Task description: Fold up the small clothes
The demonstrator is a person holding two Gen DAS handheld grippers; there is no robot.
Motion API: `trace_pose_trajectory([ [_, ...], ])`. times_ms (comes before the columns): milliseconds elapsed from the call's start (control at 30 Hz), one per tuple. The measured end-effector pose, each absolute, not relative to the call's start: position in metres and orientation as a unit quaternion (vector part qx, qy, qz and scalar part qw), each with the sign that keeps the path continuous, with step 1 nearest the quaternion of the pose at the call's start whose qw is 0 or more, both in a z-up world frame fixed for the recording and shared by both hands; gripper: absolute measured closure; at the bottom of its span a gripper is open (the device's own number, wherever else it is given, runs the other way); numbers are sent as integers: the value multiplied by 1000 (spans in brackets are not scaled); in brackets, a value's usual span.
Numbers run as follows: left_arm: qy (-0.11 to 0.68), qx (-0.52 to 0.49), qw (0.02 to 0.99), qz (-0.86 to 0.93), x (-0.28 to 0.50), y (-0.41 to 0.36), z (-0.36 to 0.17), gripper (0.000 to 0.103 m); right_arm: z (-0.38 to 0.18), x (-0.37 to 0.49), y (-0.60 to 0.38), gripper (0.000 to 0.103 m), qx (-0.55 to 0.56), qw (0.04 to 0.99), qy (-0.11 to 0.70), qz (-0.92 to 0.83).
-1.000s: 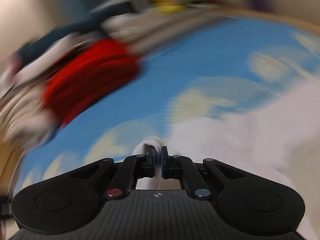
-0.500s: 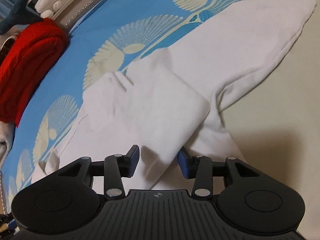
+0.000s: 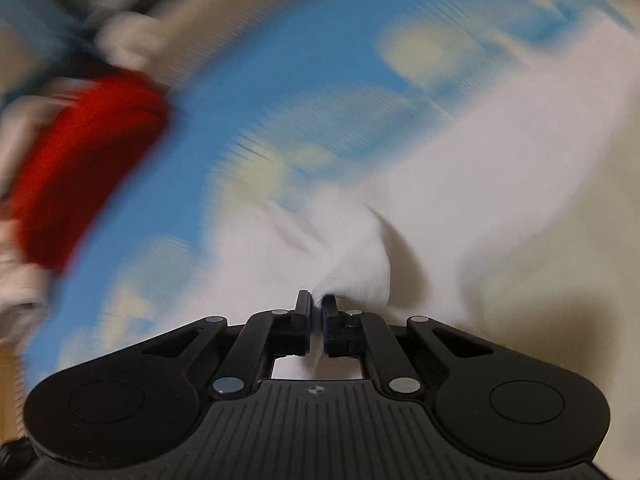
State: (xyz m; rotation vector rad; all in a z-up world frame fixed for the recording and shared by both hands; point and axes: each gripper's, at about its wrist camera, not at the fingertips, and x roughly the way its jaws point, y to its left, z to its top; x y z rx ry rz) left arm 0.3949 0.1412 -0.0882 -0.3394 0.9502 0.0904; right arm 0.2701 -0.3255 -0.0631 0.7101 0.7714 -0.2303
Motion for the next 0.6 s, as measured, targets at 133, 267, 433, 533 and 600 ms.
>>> trace_pose_trajectory([
  [133, 456, -178, 869, 68, 395, 161, -89, 96, -51, 277, -319, 98, 332, 877, 338, -79],
  [267, 449, -165, 876, 63, 391, 161, -79, 96, -93, 290, -337, 93, 312, 821, 448, -168],
  [433, 479, -182, 857, -45, 388, 142, -71, 93, -98, 291, -350, 92, 318, 815, 449, -183],
  [533, 547, -192, 805, -123, 382, 125, -88, 77, -94, 295, -352, 93, 326, 816, 446, -168],
  [600, 575, -154, 790, -145, 375, 112, -101, 77, -92, 293, -355, 98, 323, 816, 447, -173],
])
